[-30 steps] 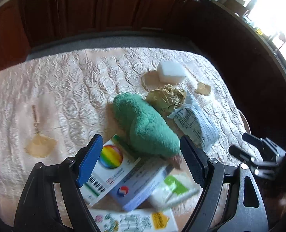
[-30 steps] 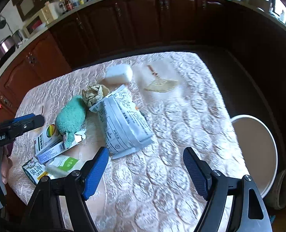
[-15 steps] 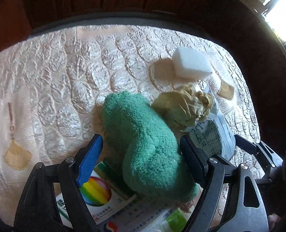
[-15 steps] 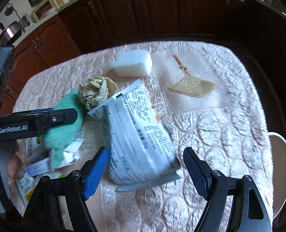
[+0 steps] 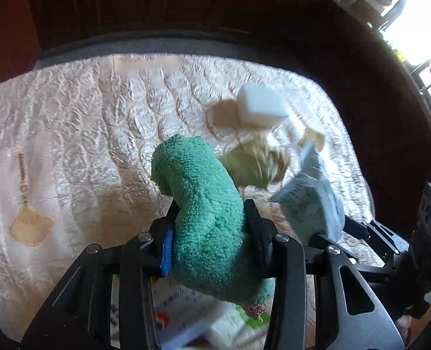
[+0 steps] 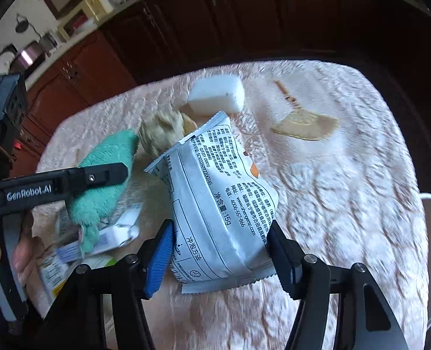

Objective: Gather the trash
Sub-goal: 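Grasp the green towel with the left tool while the right tool grasps the white printed bag, then carry towel and white bag over the bucket and open both tools, then move both open tools back over the table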

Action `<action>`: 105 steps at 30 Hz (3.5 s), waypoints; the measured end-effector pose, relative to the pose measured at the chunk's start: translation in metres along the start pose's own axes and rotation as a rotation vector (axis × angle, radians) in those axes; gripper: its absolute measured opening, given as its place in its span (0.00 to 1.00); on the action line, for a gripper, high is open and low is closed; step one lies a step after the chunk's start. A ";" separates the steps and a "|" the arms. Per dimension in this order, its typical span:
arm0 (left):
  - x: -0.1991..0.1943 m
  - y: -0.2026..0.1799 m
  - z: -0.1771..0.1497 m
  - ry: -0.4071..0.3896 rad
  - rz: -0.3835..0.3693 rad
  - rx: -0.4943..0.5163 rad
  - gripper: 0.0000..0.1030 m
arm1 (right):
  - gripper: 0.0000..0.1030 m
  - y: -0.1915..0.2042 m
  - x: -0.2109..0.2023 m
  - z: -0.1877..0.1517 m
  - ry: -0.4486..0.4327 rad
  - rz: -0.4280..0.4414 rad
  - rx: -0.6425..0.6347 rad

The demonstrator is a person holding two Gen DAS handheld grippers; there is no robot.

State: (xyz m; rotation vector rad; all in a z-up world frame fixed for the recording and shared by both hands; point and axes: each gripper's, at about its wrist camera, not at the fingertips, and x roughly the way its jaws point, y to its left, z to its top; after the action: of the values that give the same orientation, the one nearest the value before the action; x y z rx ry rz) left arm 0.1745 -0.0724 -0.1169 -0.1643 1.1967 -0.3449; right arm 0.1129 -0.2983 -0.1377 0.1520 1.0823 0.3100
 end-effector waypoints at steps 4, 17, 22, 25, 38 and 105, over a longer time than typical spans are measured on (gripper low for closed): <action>-0.028 -0.010 -0.005 -0.062 -0.018 0.028 0.38 | 0.59 -0.006 -0.039 -0.010 -0.067 0.005 0.023; -0.074 -0.086 -0.027 -0.188 -0.062 0.192 0.38 | 0.59 -0.026 -0.136 -0.045 -0.238 -0.020 0.102; -0.073 -0.114 -0.031 -0.191 -0.071 0.242 0.38 | 0.59 -0.040 -0.164 -0.058 -0.280 -0.040 0.139; -0.070 -0.132 -0.033 -0.190 -0.083 0.266 0.38 | 0.59 -0.049 -0.174 -0.064 -0.292 -0.052 0.156; -0.045 -0.213 -0.042 -0.164 -0.112 0.393 0.38 | 0.59 -0.111 -0.214 -0.098 -0.328 -0.133 0.283; 0.001 -0.244 -0.051 -0.161 -0.051 0.482 0.58 | 0.71 -0.171 -0.189 -0.125 -0.198 -0.390 0.448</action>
State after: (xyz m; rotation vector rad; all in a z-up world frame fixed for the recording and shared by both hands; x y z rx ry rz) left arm 0.0842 -0.2983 -0.0617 0.1937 0.9225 -0.6417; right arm -0.0501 -0.5243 -0.0828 0.3565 0.9463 -0.2977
